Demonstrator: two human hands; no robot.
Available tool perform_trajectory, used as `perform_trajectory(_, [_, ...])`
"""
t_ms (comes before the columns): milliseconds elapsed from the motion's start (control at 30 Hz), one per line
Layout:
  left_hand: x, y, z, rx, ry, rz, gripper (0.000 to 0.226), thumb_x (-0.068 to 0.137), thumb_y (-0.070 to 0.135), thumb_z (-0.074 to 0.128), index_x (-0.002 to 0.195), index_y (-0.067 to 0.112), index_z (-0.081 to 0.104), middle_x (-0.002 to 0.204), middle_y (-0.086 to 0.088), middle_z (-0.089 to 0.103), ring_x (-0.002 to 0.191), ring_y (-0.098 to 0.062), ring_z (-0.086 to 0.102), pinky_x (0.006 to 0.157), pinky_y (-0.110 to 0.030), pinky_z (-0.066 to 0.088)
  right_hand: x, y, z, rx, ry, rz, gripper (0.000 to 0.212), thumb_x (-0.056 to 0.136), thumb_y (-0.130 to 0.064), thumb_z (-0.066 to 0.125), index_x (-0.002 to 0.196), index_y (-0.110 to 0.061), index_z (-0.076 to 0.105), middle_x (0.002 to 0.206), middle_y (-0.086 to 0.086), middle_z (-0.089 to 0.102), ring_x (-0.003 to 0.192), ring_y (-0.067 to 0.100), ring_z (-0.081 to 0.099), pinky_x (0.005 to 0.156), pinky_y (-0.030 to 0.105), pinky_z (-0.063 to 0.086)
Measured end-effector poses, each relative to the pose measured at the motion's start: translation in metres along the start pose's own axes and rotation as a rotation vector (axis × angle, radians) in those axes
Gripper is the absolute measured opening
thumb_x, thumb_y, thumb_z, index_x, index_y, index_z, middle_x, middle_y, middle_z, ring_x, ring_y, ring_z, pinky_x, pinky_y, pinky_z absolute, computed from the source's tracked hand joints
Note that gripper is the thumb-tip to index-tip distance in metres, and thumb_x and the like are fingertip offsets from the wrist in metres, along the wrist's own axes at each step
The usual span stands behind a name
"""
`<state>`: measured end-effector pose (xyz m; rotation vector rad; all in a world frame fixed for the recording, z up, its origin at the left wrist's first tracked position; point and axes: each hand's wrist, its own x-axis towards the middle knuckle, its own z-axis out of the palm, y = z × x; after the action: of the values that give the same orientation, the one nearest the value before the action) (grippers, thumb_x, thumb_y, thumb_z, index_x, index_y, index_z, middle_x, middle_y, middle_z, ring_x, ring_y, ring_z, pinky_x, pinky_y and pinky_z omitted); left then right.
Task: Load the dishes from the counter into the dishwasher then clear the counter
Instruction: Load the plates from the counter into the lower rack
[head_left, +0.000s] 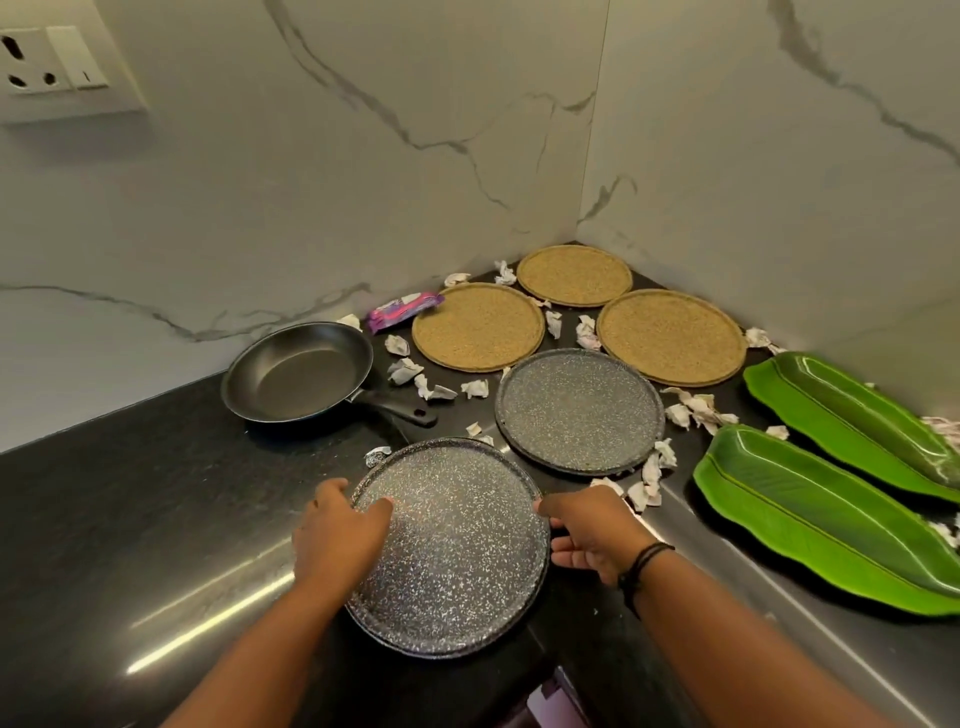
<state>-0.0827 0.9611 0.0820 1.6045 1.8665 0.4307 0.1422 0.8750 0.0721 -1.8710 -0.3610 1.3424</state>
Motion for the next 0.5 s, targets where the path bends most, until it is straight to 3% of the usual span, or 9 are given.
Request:
perform_trajectory(100, [-0.006, -0.004, -0.016, -0.375, -0.166, -0.086, 0.045, 0.091, 0.017, 0.06, 0.133, 0.006, 0.047, 0.102, -0.003, 0.06, 0.081, -0.021, 0.059, 0.074, -0.034, 0.049, -0.015, 0.007, 0.002, 0.044, 0.02, 0.0, 0.026, 0.085, -0.01, 0.068, 0.106, 0.001, 0.058, 0.098, 0.012, 0.06, 0.082, 0.027, 0.06, 0.056, 0.033, 0.054])
perform_trajectory(167, [-0.01, -0.007, -0.027, -0.578, -0.298, -0.13, 0.031, 0.091, -0.001, 0.053, 0.121, 0.005, 0.059, 0.091, -0.008, 0.068, 0.071, -0.021, 0.062, 0.062, -0.031, 0.05, -0.028, 0.011, 0.005, 0.125, 0.042, -0.009, 0.022, 0.083, -0.004, 0.068, 0.102, 0.004, 0.06, 0.099, 0.019, 0.064, 0.087, 0.033, 0.065, 0.069, 0.044, 0.06])
perform_trajectory(267, [-0.02, -0.014, -0.043, -0.762, -0.465, -0.128, 0.03, 0.09, -0.007, 0.049, 0.106, 0.011, 0.066, 0.069, -0.004, 0.07, 0.053, -0.014, 0.062, 0.045, -0.023, 0.047, -0.053, 0.025, 0.006, 0.261, 0.101, -0.069, 0.032, 0.073, -0.006, 0.073, 0.1, 0.003, 0.062, 0.104, 0.024, 0.067, 0.097, 0.039, 0.066, 0.088, 0.057, 0.052])
perform_trajectory(300, [-0.025, -0.016, -0.046, -0.79, -0.524, -0.112, 0.03, 0.09, -0.007, 0.049, 0.104, 0.013, 0.067, 0.068, -0.002, 0.07, 0.053, -0.013, 0.061, 0.045, -0.022, 0.047, -0.066, 0.031, 0.005, 0.309, 0.122, -0.094, 0.032, 0.073, -0.005, 0.072, 0.103, 0.002, 0.062, 0.101, 0.022, 0.069, 0.094, 0.036, 0.067, 0.086, 0.054, 0.054])
perform_trajectory(400, [-0.04, -0.019, -0.051, -0.807, -0.71, -0.039, 0.034, 0.09, -0.001, 0.052, 0.115, 0.017, 0.065, 0.083, 0.0, 0.068, 0.069, -0.016, 0.058, 0.06, -0.029, 0.045, -0.112, 0.051, -0.004, 0.437, 0.174, -0.22, 0.014, 0.087, 0.009, 0.057, 0.096, 0.0, 0.063, 0.081, 0.013, 0.07, 0.064, 0.018, 0.068, 0.059, 0.03, 0.059])
perform_trajectory(500, [-0.07, -0.011, -0.038, -0.82, -0.849, 0.05, 0.037, 0.09, -0.001, 0.051, 0.118, 0.02, 0.064, 0.081, 0.003, 0.069, 0.07, -0.014, 0.058, 0.063, -0.03, 0.043, -0.168, 0.079, -0.024, 0.46, 0.311, -0.326, 0.016, 0.089, 0.009, 0.054, 0.089, -0.003, 0.064, 0.077, 0.01, 0.068, 0.062, 0.016, 0.064, 0.062, 0.029, 0.057])
